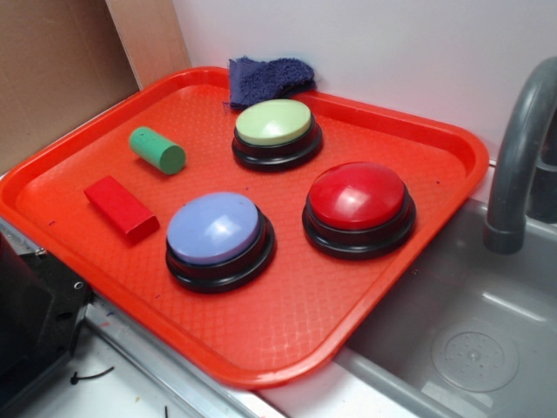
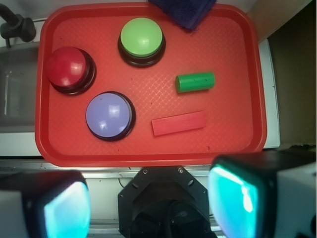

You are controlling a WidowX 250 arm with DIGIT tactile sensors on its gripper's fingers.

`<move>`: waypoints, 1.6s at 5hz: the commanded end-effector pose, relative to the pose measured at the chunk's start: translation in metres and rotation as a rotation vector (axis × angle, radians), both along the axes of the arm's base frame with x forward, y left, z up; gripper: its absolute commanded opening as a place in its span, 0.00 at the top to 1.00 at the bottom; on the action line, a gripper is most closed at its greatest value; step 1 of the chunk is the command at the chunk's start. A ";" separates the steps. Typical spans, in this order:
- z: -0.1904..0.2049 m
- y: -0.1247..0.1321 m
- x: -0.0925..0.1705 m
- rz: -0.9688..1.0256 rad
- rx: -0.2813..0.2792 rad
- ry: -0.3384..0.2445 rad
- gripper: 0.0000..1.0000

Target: Push the purple button.

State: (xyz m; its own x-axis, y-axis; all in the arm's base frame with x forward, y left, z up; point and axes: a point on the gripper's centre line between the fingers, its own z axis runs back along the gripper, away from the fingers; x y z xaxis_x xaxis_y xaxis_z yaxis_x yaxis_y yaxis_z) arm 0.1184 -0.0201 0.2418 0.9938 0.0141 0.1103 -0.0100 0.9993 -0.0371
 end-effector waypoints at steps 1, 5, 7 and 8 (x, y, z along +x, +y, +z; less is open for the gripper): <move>0.000 0.000 0.000 0.000 0.000 0.000 0.00; -0.159 -0.058 0.040 -0.316 -0.005 -0.045 0.00; -0.178 -0.060 0.055 -0.344 0.001 -0.005 0.00; -0.193 -0.060 0.058 -0.347 -0.030 0.019 0.00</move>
